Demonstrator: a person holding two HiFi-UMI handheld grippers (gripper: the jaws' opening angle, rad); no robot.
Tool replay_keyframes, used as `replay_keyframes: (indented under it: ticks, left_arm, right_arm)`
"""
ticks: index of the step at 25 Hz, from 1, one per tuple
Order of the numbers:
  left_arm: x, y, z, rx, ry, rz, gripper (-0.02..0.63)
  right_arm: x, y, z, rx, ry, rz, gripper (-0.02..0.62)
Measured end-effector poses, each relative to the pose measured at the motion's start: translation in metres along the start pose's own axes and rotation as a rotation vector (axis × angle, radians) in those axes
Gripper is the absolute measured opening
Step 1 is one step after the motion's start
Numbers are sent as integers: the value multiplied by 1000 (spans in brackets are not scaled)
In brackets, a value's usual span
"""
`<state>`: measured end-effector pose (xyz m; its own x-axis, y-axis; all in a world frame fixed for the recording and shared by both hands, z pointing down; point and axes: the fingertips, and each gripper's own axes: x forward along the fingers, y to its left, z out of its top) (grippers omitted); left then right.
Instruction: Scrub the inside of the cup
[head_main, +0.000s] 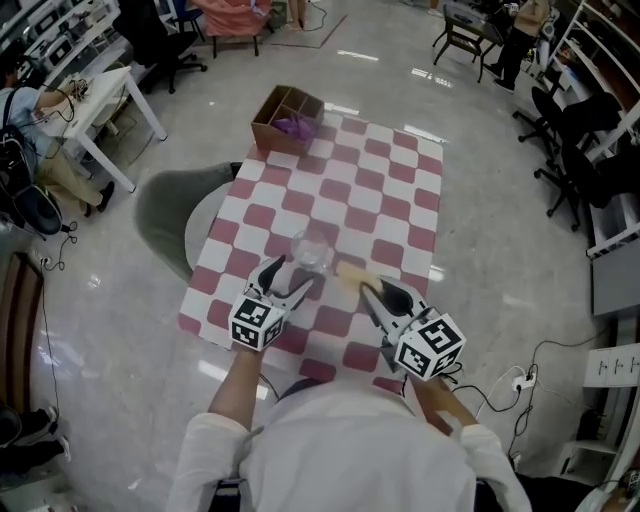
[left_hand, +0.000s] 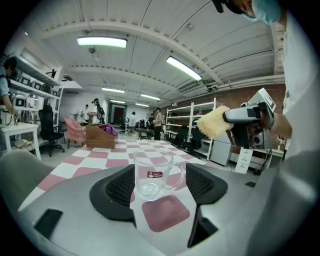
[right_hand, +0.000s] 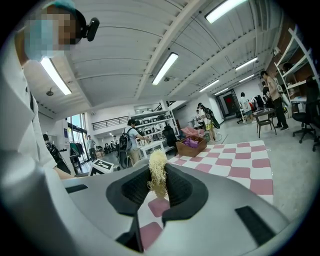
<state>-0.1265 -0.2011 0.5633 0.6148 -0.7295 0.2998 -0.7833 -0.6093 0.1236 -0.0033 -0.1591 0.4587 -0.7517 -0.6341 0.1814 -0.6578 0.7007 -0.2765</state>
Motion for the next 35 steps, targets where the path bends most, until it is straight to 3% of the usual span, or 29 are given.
replay_keyframes:
  ticks: [3,9,18,27,35]
  left_arm:
    - [-17,-6,17,9,-48,55,226]
    - [-40,-23,42,4,-129,101,102]
    - [-55,-54,61,43,-117,147,51]
    - [-69,-86,77,36,-134,207,38]
    - [-79,-119,82,77,-118,279,34]
  right_arm:
    - [-1,1,2,-1,-8,11,87]
    - [-6,1,6,-13,-8,32,87]
    - [-17,1,12,-44,1,69,87]
    - [-31,-3,12,-60,-1,121,87]
    - [-48,-1,8,-91,5,183,87]
